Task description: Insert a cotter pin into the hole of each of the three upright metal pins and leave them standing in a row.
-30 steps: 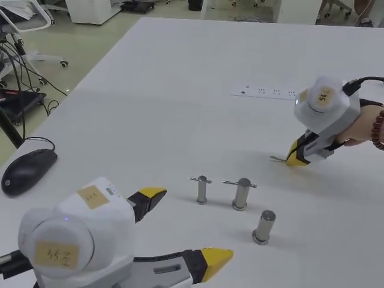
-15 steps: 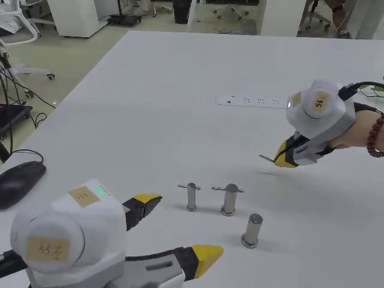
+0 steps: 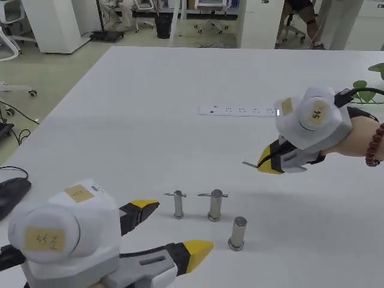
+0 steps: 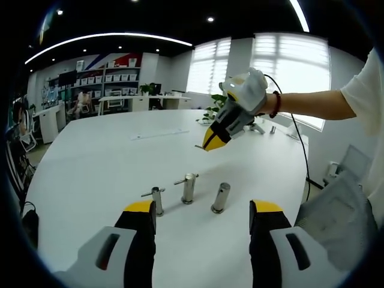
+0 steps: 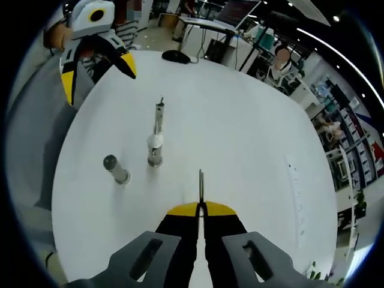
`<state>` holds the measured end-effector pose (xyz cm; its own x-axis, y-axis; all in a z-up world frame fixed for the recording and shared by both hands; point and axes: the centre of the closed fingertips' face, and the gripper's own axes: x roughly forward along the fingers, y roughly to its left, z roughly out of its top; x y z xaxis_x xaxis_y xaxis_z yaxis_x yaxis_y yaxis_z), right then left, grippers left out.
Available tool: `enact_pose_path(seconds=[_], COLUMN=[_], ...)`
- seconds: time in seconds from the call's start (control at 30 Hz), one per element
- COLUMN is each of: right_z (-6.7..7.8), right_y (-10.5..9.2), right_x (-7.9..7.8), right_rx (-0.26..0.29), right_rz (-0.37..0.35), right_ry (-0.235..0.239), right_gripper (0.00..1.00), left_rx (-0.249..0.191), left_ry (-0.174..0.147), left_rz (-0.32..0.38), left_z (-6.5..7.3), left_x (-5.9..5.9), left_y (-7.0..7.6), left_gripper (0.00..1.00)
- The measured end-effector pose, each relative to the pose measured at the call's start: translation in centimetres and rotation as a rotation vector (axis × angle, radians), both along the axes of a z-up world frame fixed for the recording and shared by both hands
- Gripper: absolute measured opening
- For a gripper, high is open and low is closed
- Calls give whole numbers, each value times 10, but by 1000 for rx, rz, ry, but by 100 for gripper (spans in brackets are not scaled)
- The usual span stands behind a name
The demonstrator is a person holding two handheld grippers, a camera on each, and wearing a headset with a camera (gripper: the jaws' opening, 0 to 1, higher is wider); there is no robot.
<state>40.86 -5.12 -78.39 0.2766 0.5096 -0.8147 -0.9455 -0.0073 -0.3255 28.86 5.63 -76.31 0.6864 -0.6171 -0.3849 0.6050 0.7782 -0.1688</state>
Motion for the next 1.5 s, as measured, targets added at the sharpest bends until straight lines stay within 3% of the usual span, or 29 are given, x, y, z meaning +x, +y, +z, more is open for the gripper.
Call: enact_pose_path(seconds=[0.17,0.3,0.43,0.73,1.07,1.3,1.5], right_z=[9,12,13,18,21,23,23], right_y=[8,14,22,40,51,59,64], right_x=[-20,-34,-49,-75,-92,-104,-110], right_rx=[19,31,43,69,70,71,71], right_rz=[40,72,103,174,228,266,286], right_ry=[-23,-30,-37,-49,-76,-88,-94], right_gripper=[3,3,3,3,3,3,3], left_rx=[-32,-78,-97,-182,-300,-424,-476], left_ry=[16,53,67,151,234,311,339], left_rz=[-4,-2,-6,-16,0,31,57], left_z=[3,4,6,7,12,14,14], left_x=[0,1,1,-1,2,3,5], left_y=[-6,-11,-15,-30,-40,-42,-41], left_gripper=[59,55,51,42,33,26,20])
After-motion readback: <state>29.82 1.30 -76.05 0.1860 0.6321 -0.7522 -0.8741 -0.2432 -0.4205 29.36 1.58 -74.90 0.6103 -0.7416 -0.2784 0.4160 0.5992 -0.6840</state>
